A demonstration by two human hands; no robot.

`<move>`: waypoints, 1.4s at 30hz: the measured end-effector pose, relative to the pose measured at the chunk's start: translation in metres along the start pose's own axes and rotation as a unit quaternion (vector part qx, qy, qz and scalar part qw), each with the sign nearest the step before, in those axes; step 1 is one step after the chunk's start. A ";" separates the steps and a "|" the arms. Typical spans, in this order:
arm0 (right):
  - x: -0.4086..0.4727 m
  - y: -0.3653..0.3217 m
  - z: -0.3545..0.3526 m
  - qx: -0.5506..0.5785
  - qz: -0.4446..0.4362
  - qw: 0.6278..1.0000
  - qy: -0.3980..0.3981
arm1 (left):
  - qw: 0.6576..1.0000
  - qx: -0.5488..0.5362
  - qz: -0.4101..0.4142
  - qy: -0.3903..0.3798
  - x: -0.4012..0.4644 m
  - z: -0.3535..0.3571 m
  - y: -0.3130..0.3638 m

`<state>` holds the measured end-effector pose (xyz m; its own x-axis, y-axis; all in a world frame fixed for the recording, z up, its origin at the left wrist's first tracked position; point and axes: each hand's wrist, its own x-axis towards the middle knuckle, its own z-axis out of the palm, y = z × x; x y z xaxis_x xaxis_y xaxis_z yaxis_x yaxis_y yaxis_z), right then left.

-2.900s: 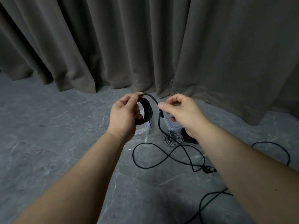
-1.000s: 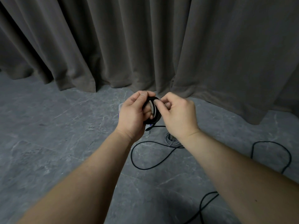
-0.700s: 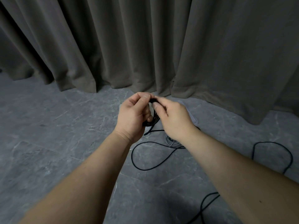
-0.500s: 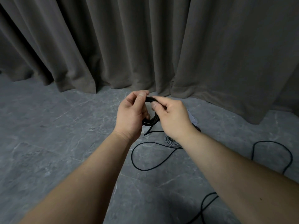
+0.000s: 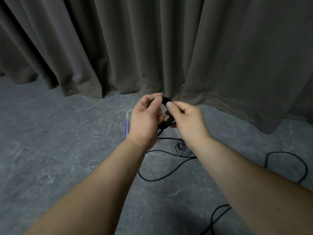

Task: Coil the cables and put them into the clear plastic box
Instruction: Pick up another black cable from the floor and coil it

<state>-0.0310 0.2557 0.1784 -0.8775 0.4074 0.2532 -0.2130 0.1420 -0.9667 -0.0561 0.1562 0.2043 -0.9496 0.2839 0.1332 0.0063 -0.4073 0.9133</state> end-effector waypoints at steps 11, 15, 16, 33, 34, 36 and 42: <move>-0.019 0.004 0.001 -0.145 0.111 0.937 -0.296 | 0.990 -0.060 0.032 0.127 0.017 -0.022 0.015; -0.021 0.004 0.013 -0.109 0.094 0.946 -0.290 | 0.991 -0.053 0.034 0.121 0.016 -0.014 0.011; -0.020 0.003 0.012 -0.091 0.101 0.948 -0.288 | 0.990 -0.050 0.038 0.124 0.016 -0.015 0.011; -0.002 -0.037 -0.009 -0.307 -0.083 0.921 -0.224 | 0.980 0.166 -0.001 0.110 0.013 -0.041 -0.015; -0.001 -0.034 -0.008 -0.251 -0.076 0.947 -0.187 | 0.986 0.141 -0.028 0.082 0.010 -0.038 -0.015; 0.003 -0.023 -0.009 -0.158 -0.055 0.978 -0.126 | 0.993 0.090 -0.065 0.028 0.004 -0.032 -0.013; 0.006 -0.007 -0.015 -0.106 0.009 0.994 -0.010 | 0.992 0.065 -0.093 -0.053 -0.001 -0.020 -0.016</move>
<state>-0.0287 0.2703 0.1872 -0.8889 0.3949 0.2323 -0.1026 0.3226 -0.9410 -0.0618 0.1450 0.1821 -0.8999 0.4359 -0.0084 -0.1183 -0.2255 0.9670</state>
